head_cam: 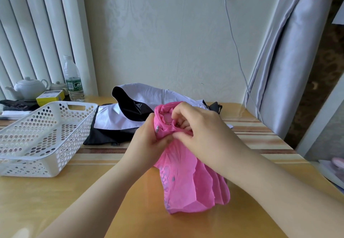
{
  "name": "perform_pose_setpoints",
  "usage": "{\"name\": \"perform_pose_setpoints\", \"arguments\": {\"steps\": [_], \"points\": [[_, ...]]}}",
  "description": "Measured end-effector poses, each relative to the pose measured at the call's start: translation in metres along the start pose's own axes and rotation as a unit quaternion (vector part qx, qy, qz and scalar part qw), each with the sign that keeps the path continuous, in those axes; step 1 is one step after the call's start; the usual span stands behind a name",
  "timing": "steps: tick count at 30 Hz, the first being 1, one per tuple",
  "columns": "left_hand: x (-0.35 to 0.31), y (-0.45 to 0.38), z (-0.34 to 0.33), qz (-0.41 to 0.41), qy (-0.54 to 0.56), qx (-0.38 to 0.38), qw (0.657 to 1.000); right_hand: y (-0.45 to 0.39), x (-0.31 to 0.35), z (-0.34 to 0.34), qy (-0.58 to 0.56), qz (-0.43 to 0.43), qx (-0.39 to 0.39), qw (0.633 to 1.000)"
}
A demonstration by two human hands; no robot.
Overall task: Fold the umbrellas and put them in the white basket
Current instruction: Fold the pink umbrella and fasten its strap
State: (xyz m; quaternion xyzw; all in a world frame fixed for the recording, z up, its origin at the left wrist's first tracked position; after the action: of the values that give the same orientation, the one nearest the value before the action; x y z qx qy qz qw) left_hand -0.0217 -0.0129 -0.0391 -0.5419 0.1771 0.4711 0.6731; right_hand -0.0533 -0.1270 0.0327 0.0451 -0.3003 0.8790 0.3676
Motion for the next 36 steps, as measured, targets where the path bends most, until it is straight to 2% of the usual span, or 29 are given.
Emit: {"name": "perform_pose_setpoints", "arguments": {"steps": [2, 5, 7, 8, 9, 11, 13, 17, 19, 22, 24, 25, 26, 27, 29, 30, 32, 34, 36], "points": [[0.0, -0.001, 0.001, 0.01, -0.008, -0.017, 1.0, 0.0, -0.006, 0.009, 0.047, 0.018, -0.066, 0.997], [0.001, -0.003, 0.001, 0.022, -0.011, -0.037, 0.999, 0.002, -0.013, 0.022, 0.201, 0.001, -0.155, 0.967], [-0.001, -0.005, 0.001, 0.023, -0.01, -0.049, 0.998, 0.005, -0.014, 0.024, 0.237, -0.032, -0.179, 0.954], [-0.002, -0.007, 0.001, 0.025, -0.011, -0.055, 0.998, 0.006, -0.015, 0.021, 0.218, -0.037, -0.174, 0.96], [-0.002, -0.009, 0.002, 0.027, -0.014, -0.063, 0.998, 0.007, -0.016, 0.016, 0.17, -0.041, -0.142, 0.974], [-0.003, -0.014, 0.007, 0.038, -0.013, -0.089, 0.995, 0.009, -0.02, 0.0, 0.027, -0.089, -0.025, 0.995], [-0.008, -0.02, 0.013, 0.037, -0.016, -0.116, 0.992, 0.013, -0.026, -0.013, -0.057, -0.136, 0.045, 0.988], [-0.027, -0.035, 0.02, 0.008, -0.096, -0.114, 0.989, -0.002, -0.045, -0.019, -0.182, -0.15, 0.064, 0.97], [-0.04, -0.043, 0.024, -0.014, -0.14, -0.088, 0.986, -0.01, -0.047, -0.015, -0.287, -0.153, 0.059, 0.944], [-0.058, -0.057, 0.026, -0.06, -0.243, -0.025, 0.968, -0.022, -0.035, -0.012, -0.446, -0.103, 0.086, 0.885], [-0.077, -0.062, 0.029, -0.136, -0.341, -0.021, 0.93, -0.029, -0.027, -0.01, -0.527, -0.083, 0.103, 0.839], [-0.088, -0.062, 0.029, -0.2, -0.395, -0.035, 0.896, -0.032, -0.029, -0.011, -0.537, -0.08, 0.11, 0.832], [-0.096, -0.06, 0.028, -0.247, -0.44, -0.048, 0.862, -0.033, -0.031, -0.013, -0.515, -0.08, 0.115, 0.846], [-0.1, -0.058, 0.026, -0.267, -0.472, -0.052, 0.839, -0.032, -0.036, -0.018, -0.443, -0.083, 0.125, 0.884], [-0.097, -0.057, 0.022, -0.277, -0.492, -0.063, 0.823, -0.019, -0.054, -0.038, -0.21, -0.096, 0.162, 0.959], [-0.093, -0.057, 0.019, -0.269, -0.486, -0.064, 0.829, -0.011, -0.062, -0.048, -0.094, -0.084, 0.165, 0.978], [-0.08, -0.055, 0.01, -0.25, -0.46, -0.048, 0.851, 0.005, -0.068, -0.067, 0.039, -0.026, 0.149, 0.988], [-0.073, -0.053, 0.001, -0.242, -0.419, -0.023, 0.875, 0.016, -0.08, -0.084, 0.064, -0.025, 0.17, 0.983], [-0.07, -0.056, -0.007, -0.209, -0.385, 0.016, 0.899, 0.019, -0.099, -0.089, 0.046, -0.072, 0.188, 0.978]]}}
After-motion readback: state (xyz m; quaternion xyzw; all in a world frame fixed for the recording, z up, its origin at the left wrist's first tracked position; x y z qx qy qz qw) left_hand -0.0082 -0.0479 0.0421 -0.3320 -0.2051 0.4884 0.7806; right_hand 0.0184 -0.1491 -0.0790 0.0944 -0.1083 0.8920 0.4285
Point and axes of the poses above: each hand's wrist, its own y-axis away from the middle knuckle, its own z-axis out of the back of the hand, x = y × z, the point moved 8 cm from there along -y, towards the middle knuckle, and after that the axes turned 1 degree about y, right-handed, at the moved point
